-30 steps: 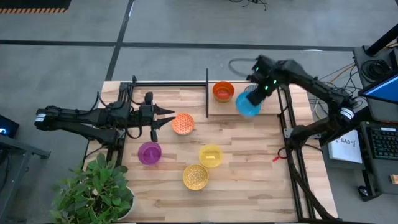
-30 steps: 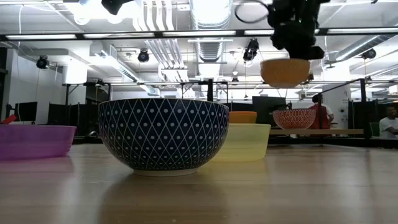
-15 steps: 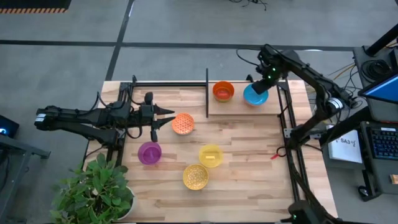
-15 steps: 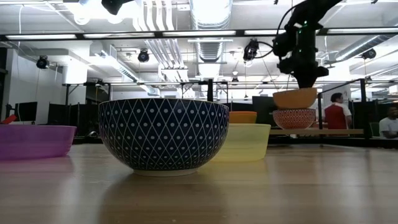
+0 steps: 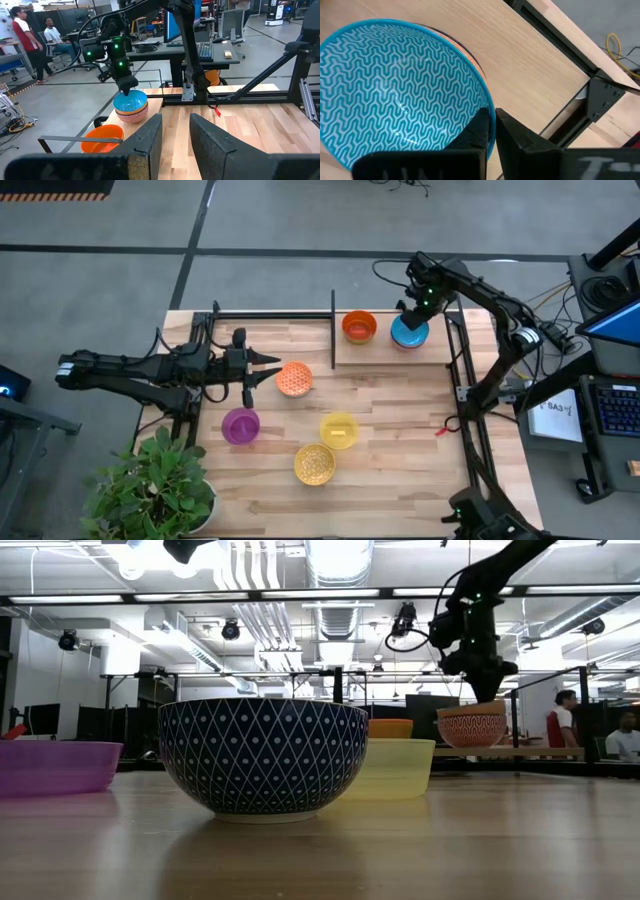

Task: Place and stack bowls onto a shelf
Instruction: Stack the blue patterned bowl on top of the dark blue patterned bowl the shelf

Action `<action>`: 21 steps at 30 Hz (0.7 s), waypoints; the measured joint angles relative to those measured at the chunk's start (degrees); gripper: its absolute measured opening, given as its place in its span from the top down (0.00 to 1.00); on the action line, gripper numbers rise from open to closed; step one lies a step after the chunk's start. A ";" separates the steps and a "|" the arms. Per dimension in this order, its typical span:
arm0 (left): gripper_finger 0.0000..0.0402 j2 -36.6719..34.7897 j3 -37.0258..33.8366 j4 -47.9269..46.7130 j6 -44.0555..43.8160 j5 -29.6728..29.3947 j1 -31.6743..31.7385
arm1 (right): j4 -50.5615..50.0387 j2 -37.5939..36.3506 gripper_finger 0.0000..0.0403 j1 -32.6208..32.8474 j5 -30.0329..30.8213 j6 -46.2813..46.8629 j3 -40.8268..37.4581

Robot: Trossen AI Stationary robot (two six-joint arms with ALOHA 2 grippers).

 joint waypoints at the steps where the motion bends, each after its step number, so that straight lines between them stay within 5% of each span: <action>1: 0.80 0.00 -0.01 -0.01 0.00 -0.01 -0.01 | 0.17 0.25 0.97 -0.04 0.01 -0.03 0.00; 6: 0.80 0.00 -0.01 -0.01 0.00 0.01 0.01 | 2.92 0.70 0.93 -0.27 0.23 -0.21 0.00; 16: 0.80 0.00 0.00 -0.01 0.00 0.01 0.00 | 1.04 -1.94 0.69 -0.21 0.18 3.79 2.41; 21: 0.80 0.00 -0.01 -0.13 0.00 0.01 0.00 | 0.18 -6.83 0.67 3.12 -2.74 6.31 2.34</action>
